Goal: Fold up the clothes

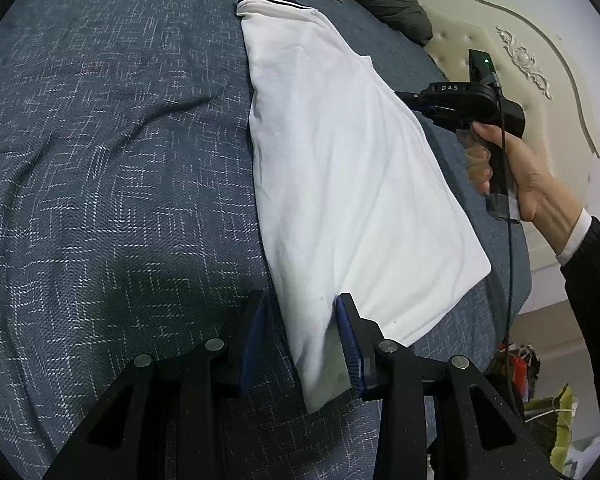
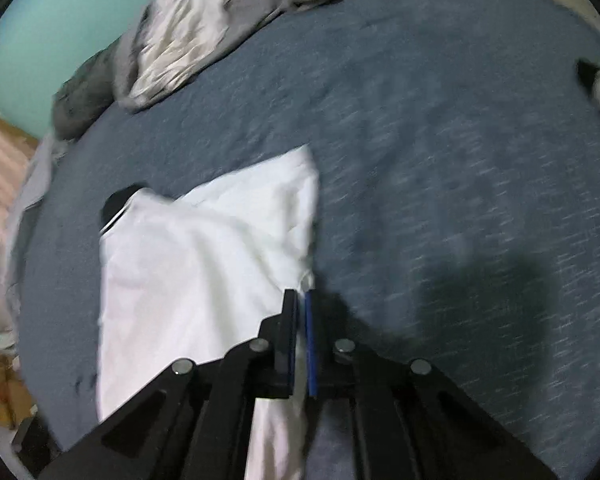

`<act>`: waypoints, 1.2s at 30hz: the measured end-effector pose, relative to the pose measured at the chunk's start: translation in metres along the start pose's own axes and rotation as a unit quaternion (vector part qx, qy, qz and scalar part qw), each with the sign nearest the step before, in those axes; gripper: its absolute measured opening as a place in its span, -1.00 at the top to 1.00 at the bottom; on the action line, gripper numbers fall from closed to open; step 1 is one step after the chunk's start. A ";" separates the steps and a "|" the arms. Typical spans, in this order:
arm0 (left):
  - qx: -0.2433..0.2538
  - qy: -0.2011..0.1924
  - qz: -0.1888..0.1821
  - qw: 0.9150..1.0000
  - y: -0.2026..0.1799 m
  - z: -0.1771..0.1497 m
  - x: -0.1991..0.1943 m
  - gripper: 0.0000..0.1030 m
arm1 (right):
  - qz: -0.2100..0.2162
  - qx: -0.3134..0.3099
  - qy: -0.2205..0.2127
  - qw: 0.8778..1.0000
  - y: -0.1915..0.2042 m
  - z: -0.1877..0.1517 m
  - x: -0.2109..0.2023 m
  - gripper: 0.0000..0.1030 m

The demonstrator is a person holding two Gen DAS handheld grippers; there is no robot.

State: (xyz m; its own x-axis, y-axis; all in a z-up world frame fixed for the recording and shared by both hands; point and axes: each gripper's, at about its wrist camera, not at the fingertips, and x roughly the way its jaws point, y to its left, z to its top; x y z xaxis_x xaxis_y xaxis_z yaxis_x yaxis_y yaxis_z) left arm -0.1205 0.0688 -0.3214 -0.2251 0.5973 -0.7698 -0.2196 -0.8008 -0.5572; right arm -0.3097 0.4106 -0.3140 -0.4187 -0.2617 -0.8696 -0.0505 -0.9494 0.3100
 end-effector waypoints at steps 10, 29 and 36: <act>-0.008 0.001 -0.009 1.000 0.015 -0.002 -0.009 0.26 | -0.010 0.021 -0.002 1.000 -0.003 -0.002 -0.008 0.75; -0.081 -0.008 -0.026 0.996 0.045 -0.015 -0.033 0.25 | 0.094 0.034 0.107 0.989 -0.013 -0.152 -0.082 0.03; -0.115 -0.002 -0.045 0.992 0.041 -0.032 -0.032 0.25 | 0.124 0.062 0.113 0.984 -0.021 -0.180 -0.077 0.02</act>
State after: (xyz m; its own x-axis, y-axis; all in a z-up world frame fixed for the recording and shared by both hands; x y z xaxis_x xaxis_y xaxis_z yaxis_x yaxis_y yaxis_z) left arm -0.0914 0.0156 -0.3291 -0.2189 0.6661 -0.7130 -0.0162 -0.7331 -0.6799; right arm -0.1132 0.4198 -0.3229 -0.2210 -0.5285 -0.8197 -0.0875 -0.8263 0.5564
